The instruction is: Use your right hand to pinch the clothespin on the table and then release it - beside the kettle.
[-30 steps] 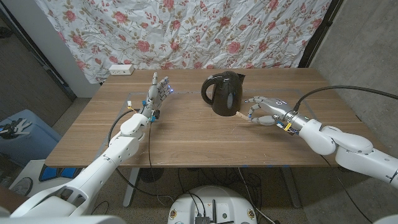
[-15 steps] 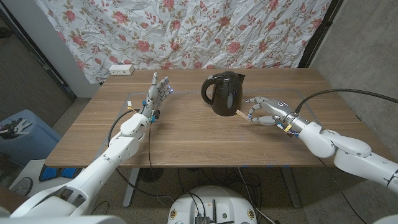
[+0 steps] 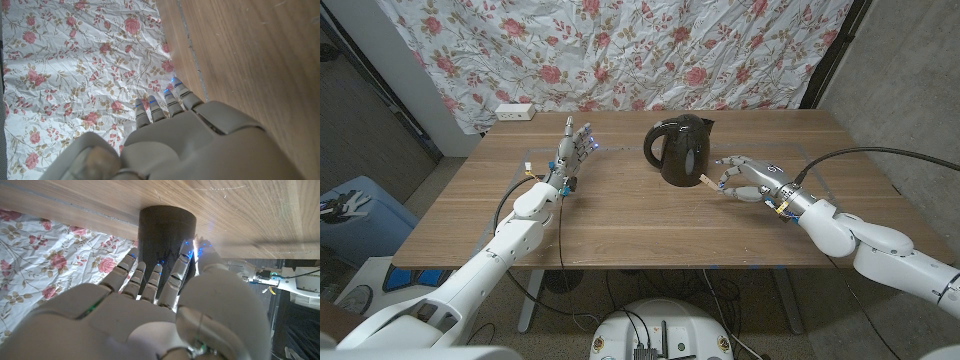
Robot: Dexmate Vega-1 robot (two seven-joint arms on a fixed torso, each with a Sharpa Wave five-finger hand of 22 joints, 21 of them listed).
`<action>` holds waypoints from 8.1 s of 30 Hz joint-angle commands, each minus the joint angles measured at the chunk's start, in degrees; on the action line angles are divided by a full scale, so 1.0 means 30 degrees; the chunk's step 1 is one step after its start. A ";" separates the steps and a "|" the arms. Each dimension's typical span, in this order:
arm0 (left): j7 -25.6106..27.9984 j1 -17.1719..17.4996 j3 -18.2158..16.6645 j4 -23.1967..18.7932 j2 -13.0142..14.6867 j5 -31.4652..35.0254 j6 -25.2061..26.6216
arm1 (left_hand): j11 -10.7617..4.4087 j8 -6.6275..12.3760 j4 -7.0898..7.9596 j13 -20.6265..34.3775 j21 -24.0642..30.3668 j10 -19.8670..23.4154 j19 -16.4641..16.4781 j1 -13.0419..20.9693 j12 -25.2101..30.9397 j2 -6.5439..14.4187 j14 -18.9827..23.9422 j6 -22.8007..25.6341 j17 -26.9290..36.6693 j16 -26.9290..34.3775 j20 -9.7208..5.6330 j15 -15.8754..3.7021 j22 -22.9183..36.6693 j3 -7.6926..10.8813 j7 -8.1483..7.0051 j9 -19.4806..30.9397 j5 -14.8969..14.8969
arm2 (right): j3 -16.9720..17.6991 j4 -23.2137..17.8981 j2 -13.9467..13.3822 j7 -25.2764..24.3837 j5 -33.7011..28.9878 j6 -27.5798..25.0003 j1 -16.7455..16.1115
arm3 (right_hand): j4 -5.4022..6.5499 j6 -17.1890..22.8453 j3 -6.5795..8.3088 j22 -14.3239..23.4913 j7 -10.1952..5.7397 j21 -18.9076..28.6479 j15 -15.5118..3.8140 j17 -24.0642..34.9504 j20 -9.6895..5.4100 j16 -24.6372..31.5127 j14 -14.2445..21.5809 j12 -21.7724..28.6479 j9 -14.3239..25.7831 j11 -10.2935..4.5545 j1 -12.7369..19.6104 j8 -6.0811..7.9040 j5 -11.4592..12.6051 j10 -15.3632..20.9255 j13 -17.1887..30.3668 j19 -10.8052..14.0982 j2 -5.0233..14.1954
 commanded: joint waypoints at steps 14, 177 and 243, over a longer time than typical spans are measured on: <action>0.0002 0.0000 0.0001 -0.0001 0.0002 -0.0001 0.0004 | -0.0149 0.0119 0.0107 0.0040 0.0140 0.0052 0.0162 0.0013 0.0114 0.0204 0.0166 0.0005 0.0070 0.0155 0.0013 -0.0149 0.0047 0.0014 -0.0166 0.0094 0.0153 | -0.0354 0.0878 0.1392 -0.1776 0.0653 0.0293 -0.0298 | -0.0197 0.1884 -0.0210 0.0071 -0.0614 -0.0011 -0.2107 0.0199 -0.0234 0.0308 0.0395 0.0162 -0.0550 -0.0610 0.0517 -0.0100 0.0254 0.0986 -0.0023 0.0099 0.0018; 0.0002 -0.0003 0.0000 -0.0003 0.0003 -0.0003 0.0010 | -0.0127 0.0118 0.0107 0.0040 0.0139 0.0040 0.0156 0.0016 0.0111 0.0207 0.0170 0.0005 0.0069 0.0157 0.0002 -0.0137 0.0046 0.0015 -0.0166 0.0093 0.0154 | -0.1382 0.0656 -0.1357 -0.1289 -0.5303 0.0740 0.1514 | 0.0057 -0.0799 -0.1798 0.0089 -0.0677 0.0006 -0.0945 0.0365 0.0449 0.0065 -0.0157 -0.0602 -0.0395 0.0408 -0.0190 -0.2596 0.0290 -0.0329 0.0045 0.0073 -0.0047; 0.0001 0.0001 -0.0004 -0.0009 0.0009 -0.0007 0.0012 | -0.0124 0.0121 0.0107 0.0040 0.0138 0.0050 0.0150 0.0013 0.0114 0.0205 0.0146 0.0012 0.0069 0.0149 0.0013 -0.0127 0.0046 0.0015 -0.0166 0.0093 0.0154 | -0.4926 0.4978 0.0279 -0.3568 -0.7257 0.2425 0.4478 | -0.0078 -0.0408 -0.1839 0.0095 -0.0697 0.0026 -0.1229 0.0430 0.0299 0.0167 0.0134 -0.0533 -0.0206 0.0283 0.0109 -0.2518 0.0301 -0.0173 0.0049 0.0200 0.0157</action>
